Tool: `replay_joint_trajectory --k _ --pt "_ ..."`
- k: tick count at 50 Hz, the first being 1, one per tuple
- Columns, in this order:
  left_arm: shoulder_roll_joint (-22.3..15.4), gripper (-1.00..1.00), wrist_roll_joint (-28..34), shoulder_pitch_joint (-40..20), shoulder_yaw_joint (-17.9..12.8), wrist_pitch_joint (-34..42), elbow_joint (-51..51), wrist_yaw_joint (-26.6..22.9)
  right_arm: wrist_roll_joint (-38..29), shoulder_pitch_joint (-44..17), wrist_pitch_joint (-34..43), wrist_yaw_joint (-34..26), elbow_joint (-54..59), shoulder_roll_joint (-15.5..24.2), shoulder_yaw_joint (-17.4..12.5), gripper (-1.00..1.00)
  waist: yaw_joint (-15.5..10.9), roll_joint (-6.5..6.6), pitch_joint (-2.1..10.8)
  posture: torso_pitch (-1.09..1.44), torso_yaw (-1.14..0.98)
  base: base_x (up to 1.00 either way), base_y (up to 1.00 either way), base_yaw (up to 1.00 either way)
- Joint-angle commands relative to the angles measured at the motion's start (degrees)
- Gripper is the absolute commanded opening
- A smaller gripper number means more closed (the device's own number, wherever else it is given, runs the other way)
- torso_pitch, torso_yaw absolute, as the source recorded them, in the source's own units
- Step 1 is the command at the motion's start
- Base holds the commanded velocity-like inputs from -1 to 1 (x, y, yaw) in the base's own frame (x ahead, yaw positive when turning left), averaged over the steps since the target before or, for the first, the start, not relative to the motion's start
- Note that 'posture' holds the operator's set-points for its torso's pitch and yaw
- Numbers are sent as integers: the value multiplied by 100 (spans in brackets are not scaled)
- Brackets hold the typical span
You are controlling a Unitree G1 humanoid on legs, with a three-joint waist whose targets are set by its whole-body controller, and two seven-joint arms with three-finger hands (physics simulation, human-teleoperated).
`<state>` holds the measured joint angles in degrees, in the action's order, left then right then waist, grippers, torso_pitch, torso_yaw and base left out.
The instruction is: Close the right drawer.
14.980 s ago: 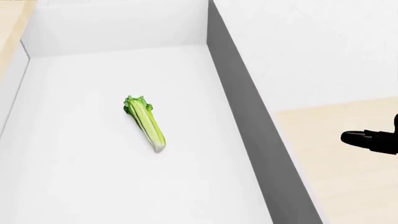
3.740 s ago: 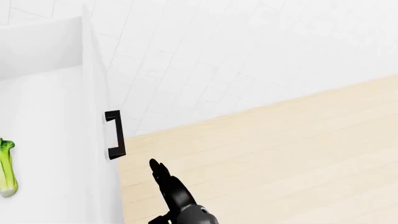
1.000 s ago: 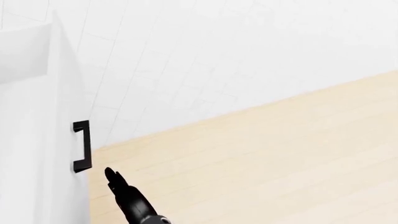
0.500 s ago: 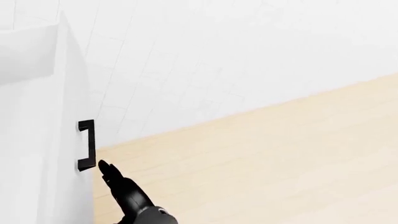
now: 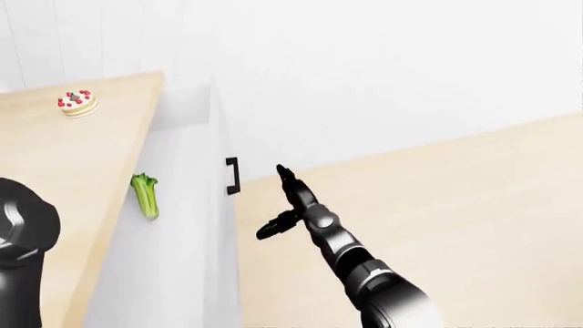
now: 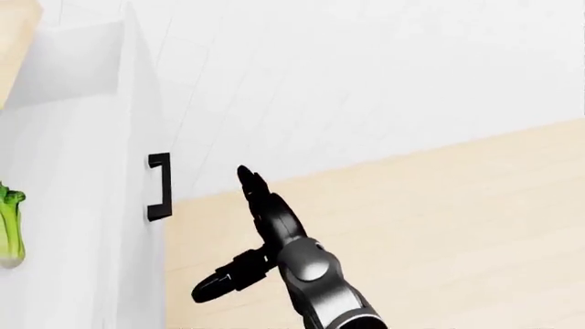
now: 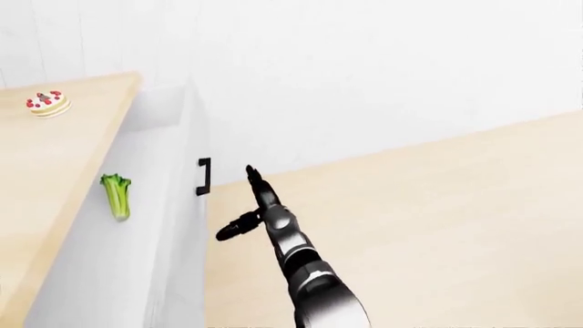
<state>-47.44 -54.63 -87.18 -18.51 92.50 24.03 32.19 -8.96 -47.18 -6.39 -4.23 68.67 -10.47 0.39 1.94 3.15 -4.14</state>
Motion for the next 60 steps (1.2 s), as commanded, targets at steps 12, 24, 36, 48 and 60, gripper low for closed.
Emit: replay_joint_trajectory --k 12,24,36,48,60 --pt "305 100 -4 67 -31 0 142 232 460 -180 248 -56 -872 1019 -286 100 -59 -52 176 0 0 0 0 0" --pt "1145 100 397 320 178 -52 376 277 921 495 1072 -190 -2678 2047 -649 100 -127 -195 209 0 0 0 0 0" --pt "2498 100 1526 669 900 -643 224 -32 1350 892 2157 -230 -4286 2611 -1017 100 -157 -355 257 0 0 0 0 0" --pt "3900 100 3035 1445 1707 -1675 -224 -711 1505 1003 2591 -208 -4849 2906 -1192 100 -202 -466 310 0 0 0 0 0" --pt "4999 100 4263 1969 2097 -2430 -725 -1292 1646 994 3018 -241 -5341 3211 -1409 100 -240 -576 298 0 0 0 0 0"
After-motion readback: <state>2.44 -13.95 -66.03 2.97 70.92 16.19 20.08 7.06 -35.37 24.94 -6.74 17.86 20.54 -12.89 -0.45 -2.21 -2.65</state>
